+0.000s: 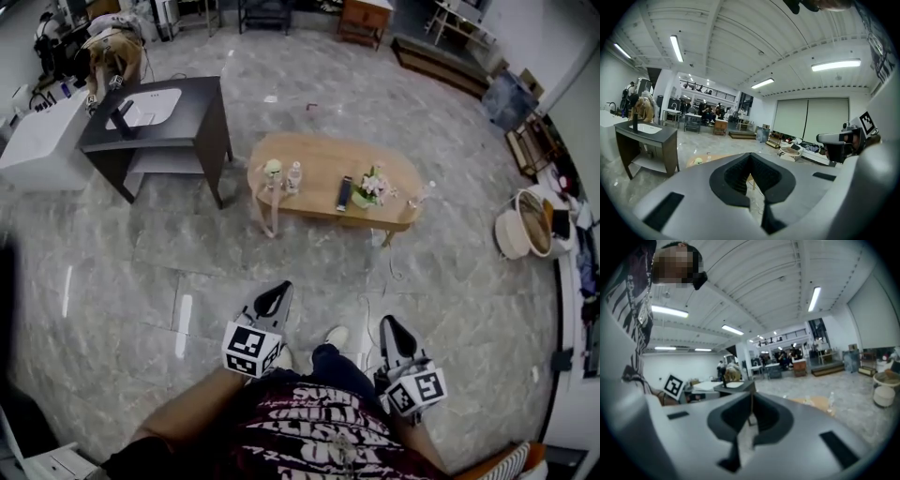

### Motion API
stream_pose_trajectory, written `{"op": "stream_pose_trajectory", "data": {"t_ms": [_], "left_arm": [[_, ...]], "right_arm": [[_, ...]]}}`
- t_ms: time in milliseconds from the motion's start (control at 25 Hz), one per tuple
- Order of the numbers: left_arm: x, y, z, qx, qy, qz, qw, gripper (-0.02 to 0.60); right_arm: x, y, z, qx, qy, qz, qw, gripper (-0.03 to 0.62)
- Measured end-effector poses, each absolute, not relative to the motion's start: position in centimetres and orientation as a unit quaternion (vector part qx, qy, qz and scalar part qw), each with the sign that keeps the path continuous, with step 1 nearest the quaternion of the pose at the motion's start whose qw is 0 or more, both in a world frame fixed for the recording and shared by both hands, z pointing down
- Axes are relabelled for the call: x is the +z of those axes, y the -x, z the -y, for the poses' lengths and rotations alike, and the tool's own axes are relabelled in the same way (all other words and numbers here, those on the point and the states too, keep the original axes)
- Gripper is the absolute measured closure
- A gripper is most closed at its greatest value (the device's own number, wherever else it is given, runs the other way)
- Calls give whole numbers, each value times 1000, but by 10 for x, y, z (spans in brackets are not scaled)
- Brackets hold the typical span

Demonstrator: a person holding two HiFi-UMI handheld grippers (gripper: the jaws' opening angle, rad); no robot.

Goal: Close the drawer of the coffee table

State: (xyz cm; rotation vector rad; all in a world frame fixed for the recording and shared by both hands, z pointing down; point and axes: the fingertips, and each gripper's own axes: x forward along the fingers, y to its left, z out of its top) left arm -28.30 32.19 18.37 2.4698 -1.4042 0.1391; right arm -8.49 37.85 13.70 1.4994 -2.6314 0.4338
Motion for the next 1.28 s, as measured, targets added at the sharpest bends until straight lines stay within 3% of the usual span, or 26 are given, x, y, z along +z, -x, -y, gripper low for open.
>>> {"op": "stream_pose_trajectory", "data": {"t_ms": [480,1280], "left_arm": [[188,292,-312,66,-838,519,153,560],[168,166,-203,73,-843,518,123,560]], "right_arm": [[154,93,-351,159,-463,870,58,559],[146,-53,-249,162,-486,859,2,559]]}}
